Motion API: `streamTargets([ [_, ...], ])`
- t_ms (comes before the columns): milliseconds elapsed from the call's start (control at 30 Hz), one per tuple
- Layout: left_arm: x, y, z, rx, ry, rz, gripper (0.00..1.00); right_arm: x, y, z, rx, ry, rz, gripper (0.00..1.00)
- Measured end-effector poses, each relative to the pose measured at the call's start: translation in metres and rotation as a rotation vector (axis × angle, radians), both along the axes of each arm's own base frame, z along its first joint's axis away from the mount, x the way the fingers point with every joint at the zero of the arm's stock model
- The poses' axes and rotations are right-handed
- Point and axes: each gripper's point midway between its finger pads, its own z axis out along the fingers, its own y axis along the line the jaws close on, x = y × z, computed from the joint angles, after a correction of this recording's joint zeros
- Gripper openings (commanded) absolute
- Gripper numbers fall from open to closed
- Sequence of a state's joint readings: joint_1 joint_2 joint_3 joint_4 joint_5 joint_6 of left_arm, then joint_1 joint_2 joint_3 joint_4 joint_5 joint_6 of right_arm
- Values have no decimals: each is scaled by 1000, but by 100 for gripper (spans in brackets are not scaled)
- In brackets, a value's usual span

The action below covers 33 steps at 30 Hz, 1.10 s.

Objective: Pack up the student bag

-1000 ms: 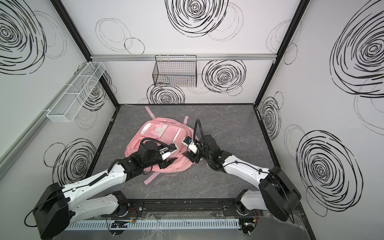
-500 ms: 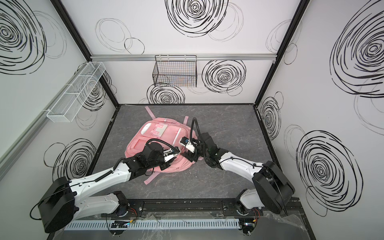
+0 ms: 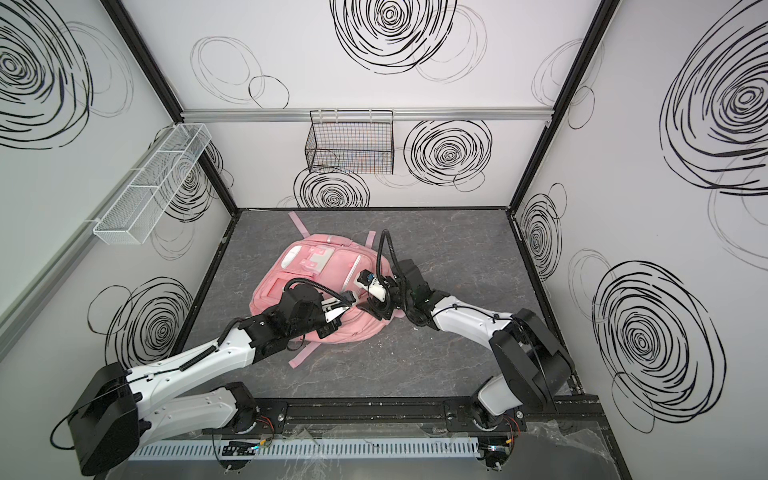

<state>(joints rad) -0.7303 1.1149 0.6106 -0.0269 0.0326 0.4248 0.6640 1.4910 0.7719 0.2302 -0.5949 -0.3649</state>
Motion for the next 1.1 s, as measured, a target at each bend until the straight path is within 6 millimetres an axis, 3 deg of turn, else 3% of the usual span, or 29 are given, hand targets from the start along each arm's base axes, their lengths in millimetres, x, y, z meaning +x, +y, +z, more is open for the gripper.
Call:
streamTargets([
  [333,-3,7,7,-28,-24,0,0,-11,2,7,66,48,91,27],
  [533,-6,9,8,-38,-26,-6,0,-10,7,4,81,108,122,19],
  [667,-8,11,10,-42,-34,-10,0,-8,11,3,89,155,132,0],
  [767,-10,13,11,-42,-48,-12,0,-6,10,5,100,194,123,0],
  [867,-16,18,14,-42,-81,-24,0,4,0,7,116,223,75,0],
  [1100,-39,24,21,-50,-189,-86,0,42,-56,1,146,314,-145,0],
])
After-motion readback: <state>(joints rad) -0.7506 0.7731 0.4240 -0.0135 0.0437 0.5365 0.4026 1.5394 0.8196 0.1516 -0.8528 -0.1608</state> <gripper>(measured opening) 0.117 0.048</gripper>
